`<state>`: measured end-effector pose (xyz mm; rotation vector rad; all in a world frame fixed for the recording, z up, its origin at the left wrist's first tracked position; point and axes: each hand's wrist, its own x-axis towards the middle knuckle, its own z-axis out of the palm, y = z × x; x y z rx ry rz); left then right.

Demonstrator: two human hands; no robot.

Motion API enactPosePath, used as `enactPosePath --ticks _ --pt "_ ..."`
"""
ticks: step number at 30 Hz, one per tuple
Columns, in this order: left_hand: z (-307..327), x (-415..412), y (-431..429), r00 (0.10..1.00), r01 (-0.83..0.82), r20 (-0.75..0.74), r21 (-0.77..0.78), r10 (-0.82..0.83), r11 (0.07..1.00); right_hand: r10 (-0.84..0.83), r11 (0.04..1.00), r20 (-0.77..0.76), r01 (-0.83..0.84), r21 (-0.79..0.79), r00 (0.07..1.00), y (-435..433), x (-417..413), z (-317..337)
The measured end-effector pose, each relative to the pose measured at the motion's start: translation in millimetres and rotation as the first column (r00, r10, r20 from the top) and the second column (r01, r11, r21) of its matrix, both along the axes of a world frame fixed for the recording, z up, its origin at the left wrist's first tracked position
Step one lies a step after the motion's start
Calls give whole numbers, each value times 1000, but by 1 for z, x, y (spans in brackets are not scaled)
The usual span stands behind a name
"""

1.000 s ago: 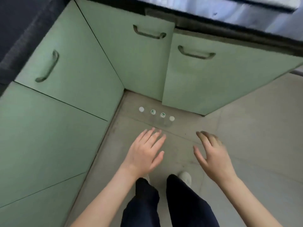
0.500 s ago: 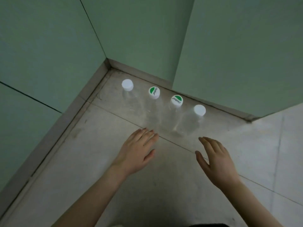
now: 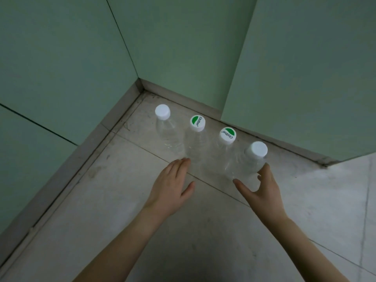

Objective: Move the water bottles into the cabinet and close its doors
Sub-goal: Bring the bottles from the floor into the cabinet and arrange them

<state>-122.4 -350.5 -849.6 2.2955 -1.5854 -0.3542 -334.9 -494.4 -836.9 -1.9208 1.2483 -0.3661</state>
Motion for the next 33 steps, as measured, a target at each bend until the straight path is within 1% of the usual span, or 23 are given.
enactPosePath --ticks 2,4,7,9,12,15,18,20,22,28,30,33 --pt "-2 1 -10 993 -85 -86 -22 82 996 -56 995 117 46 87 992 -6 10 -4" --pt "-5 1 -20 956 -168 -245 -11 160 986 -103 987 185 77 139 977 -10 18 -6" --pt "-8 3 -33 853 -270 -476 -50 215 962 -127 984 208 98 147 970 -12 20 -11" --pt "-6 4 -42 807 -323 -549 -104 217 941 -135 983 199 106 148 971 -13 20 -14" --pt "-7 4 -55 803 -357 -558 -169 210 919 -142 986 180 123 114 973 -12 21 -18" --pt "-13 2 -62 803 -412 -547 -227 234 883 -146 988 198 133 75 969 -12 21 -22" --pt "-13 1 -61 768 -490 -571 -232 290 840 -174 984 197 165 61 965 -7 20 -20" --pt "-11 -1 -53 741 -526 -587 -207 326 825 -208 978 180 197 72 962 2 17 -16" --pt "-10 -6 -37 728 -530 -596 -177 338 829 -244 968 153 231 100 958 16 12 -11" --pt "6 -40 30 769 -411 -546 -24 333 911 -268 945 60 251 209 962 67 -15 28" --pt "23 -55 50 776 -407 -520 18 356 913 -255 941 -5 250 227 967 82 -25 44" --pt "78 -72 79 733 -405 -548 124 403 906 -270 920 -97 286 269 958 100 -38 87"
